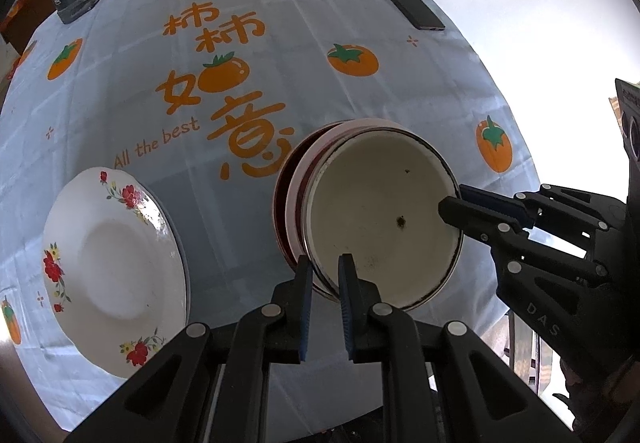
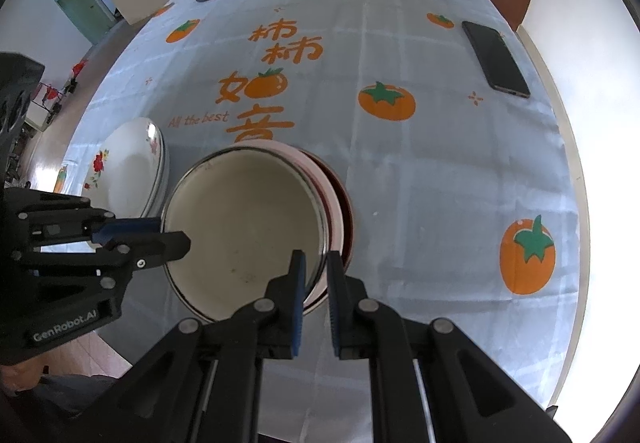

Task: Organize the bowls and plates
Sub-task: 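Lower the cream enamel bowl with both grippers into the pink bowl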

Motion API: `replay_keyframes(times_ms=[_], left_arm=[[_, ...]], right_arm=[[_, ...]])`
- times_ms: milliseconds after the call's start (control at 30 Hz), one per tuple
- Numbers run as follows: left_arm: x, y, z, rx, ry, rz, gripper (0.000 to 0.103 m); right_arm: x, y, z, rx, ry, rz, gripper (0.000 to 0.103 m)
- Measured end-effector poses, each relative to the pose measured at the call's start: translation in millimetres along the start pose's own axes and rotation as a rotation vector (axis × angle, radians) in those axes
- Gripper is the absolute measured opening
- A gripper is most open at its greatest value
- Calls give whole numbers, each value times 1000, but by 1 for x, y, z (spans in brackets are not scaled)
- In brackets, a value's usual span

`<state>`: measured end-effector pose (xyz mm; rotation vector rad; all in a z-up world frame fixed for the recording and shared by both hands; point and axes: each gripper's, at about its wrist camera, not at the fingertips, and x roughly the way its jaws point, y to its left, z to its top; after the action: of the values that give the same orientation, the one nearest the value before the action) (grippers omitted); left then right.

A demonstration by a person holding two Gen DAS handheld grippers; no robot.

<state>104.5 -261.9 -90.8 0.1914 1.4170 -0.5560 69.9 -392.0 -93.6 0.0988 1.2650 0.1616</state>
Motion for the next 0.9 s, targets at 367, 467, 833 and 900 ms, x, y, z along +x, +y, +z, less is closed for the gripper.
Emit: replay_keyframes(times_ms=[367, 467, 833, 900], left_arm=[[2, 0, -2, 5, -25, 45, 15], [3, 0, -2, 6, -20, 39, 15], [9, -1, 2, 9, -9, 41, 15], [9, -2, 2, 10, -9, 38, 15]], right_arm=[[-2, 4, -1, -5, -24, 13, 10], [-1, 3, -1, -5, -17, 11, 10], [4, -2, -1, 7, -4, 13, 10], [4, -3, -1, 7, -5, 12, 10]])
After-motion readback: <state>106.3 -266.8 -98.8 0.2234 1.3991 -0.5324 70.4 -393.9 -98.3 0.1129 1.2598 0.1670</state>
